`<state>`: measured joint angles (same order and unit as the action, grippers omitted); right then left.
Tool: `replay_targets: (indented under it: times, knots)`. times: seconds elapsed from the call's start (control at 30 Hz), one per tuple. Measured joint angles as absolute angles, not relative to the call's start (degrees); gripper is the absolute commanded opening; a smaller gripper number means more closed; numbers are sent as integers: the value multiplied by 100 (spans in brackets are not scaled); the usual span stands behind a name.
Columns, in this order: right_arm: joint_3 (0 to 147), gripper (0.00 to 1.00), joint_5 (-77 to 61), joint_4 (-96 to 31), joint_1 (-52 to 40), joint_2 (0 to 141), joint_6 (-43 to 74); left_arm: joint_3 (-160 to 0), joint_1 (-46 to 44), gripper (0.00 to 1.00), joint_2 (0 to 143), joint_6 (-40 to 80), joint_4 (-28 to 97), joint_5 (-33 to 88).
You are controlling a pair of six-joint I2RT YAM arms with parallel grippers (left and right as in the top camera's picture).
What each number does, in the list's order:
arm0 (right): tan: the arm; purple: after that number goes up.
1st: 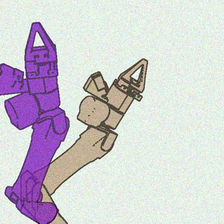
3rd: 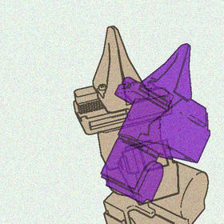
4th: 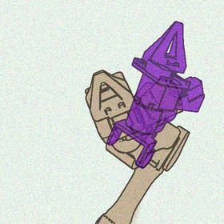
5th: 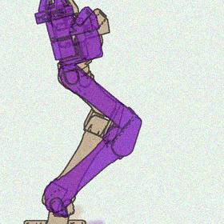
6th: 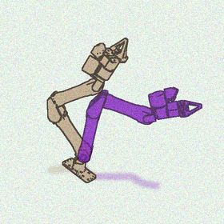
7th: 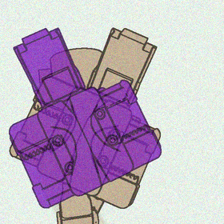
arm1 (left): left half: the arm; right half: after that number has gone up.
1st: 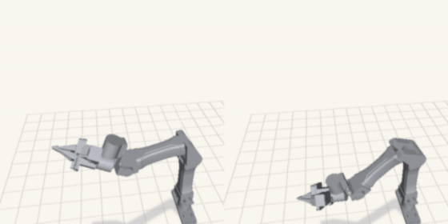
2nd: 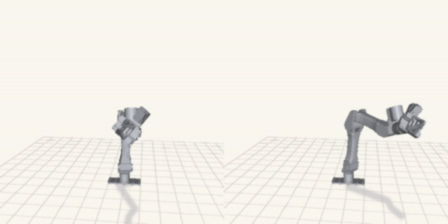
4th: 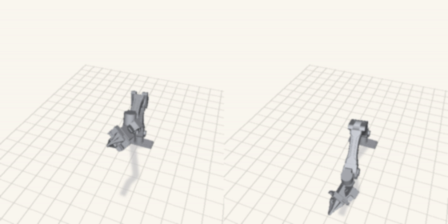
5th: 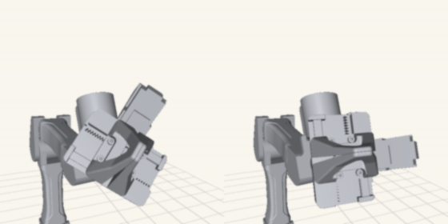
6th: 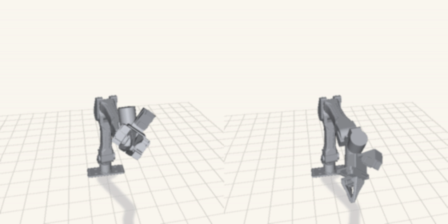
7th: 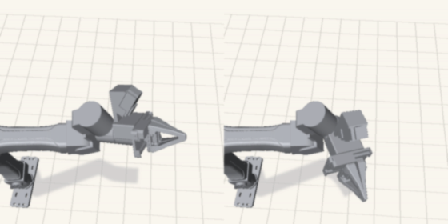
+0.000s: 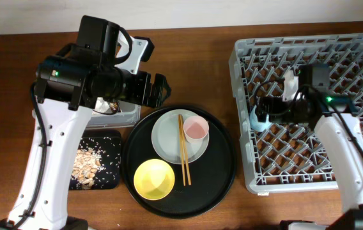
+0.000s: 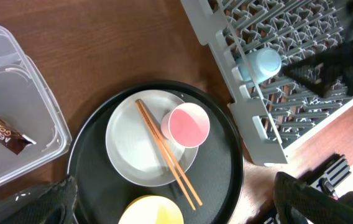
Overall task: Sort waste into correct bins and load items into the dishwasher rack
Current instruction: 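Place the blue cup upside down in the rack with the right gripper, then grasp the pink cup with the left gripper and lift it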
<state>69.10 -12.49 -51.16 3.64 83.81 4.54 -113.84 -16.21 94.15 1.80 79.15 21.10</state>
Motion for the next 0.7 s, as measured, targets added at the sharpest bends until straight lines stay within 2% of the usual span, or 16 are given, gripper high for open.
replay_targets:
  times: [0.13,0.17,0.27,0.3,0.33,0.4,0.53,0.63,0.7]
  knots:
    - [7146,98,-1391,-5190,364,8256,454,-11382,-1621,99,9415,180,7856,2115]
    - [7148,99,-1406,-5183,364,8256,451,-11369,-1621,99,9417,180,7251,2215]
    - [7146,99,-1433,-5190,364,8256,451,-11362,-1621,99,9417,180,7048,2338]
    - [7146,99,-1444,-5190,364,8256,451,-11362,-1634,93,9417,217,6960,2362]
    - [7148,99,-1446,-5186,364,8256,451,-11360,-1678,64,9419,292,7050,2368]
    - [7146,99,-1446,-5194,364,8256,454,-10899,-2200,41,9515,526,7133,2351]
    - [7148,99,-1448,-5196,364,8256,449,-9500,-2961,37,10388,1313,6307,1511]
    - [7148,99,-1446,-5192,364,8256,451,-9207,-2989,36,10857,1586,6119,1273]
    - [7146,99,-1448,-5192,364,8256,454,-9207,-2989,30,11093,1653,6071,1234]
